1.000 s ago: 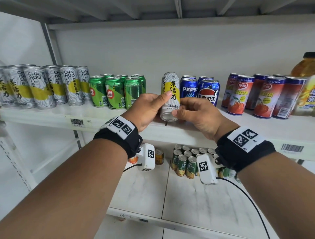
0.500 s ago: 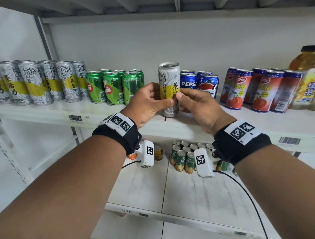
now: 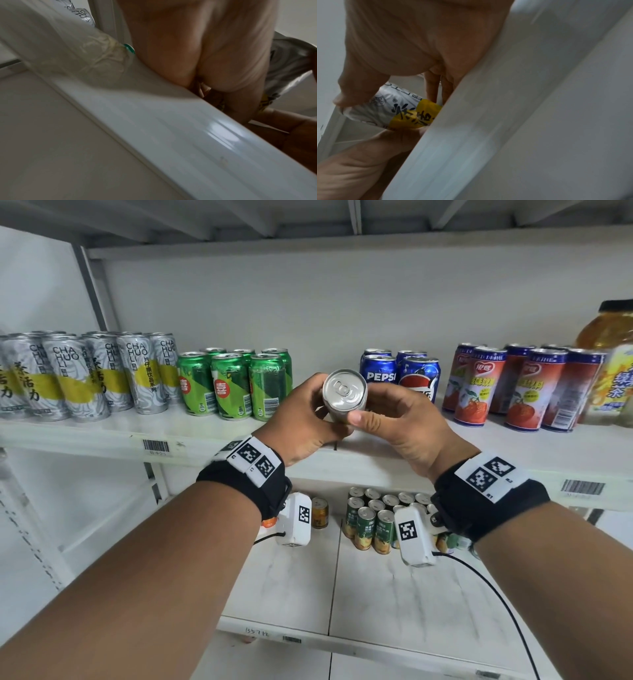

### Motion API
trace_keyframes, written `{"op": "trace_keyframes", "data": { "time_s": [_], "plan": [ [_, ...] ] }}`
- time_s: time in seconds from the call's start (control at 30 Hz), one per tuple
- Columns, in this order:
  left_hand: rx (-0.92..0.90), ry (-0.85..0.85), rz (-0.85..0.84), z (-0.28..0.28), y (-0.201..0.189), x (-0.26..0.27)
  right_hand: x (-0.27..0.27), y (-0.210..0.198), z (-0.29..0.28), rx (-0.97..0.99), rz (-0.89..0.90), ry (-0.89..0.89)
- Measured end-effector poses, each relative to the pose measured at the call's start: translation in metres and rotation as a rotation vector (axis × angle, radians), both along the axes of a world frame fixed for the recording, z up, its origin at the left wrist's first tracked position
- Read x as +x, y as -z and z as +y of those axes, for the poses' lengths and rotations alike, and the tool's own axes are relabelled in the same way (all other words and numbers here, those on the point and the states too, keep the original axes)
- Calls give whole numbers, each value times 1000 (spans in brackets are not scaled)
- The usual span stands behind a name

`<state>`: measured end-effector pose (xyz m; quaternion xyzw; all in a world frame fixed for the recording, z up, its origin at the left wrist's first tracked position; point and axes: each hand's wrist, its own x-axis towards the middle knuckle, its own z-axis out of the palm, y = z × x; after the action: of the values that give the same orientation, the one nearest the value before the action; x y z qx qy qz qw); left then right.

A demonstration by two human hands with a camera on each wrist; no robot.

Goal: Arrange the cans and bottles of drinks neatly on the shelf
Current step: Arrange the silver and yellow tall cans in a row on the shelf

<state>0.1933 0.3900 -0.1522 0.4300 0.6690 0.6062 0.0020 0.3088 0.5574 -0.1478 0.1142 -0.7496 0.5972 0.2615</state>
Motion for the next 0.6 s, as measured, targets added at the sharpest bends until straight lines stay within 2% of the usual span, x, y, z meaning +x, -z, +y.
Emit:
{"op": "trace_keyframes", "data": {
  "time_s": [0.3,0.5,0.6],
  "plan": [
    [-32,35,-53,-1,-3,1,-1,-1,1,-72,-2,19],
    [38,91,-161,-6,-4,0,-3,-3,3,-92,-46,43],
    [61,88,-157,-5,-3,3,-3,-3,1,-59,-40,57]
  ]
}}
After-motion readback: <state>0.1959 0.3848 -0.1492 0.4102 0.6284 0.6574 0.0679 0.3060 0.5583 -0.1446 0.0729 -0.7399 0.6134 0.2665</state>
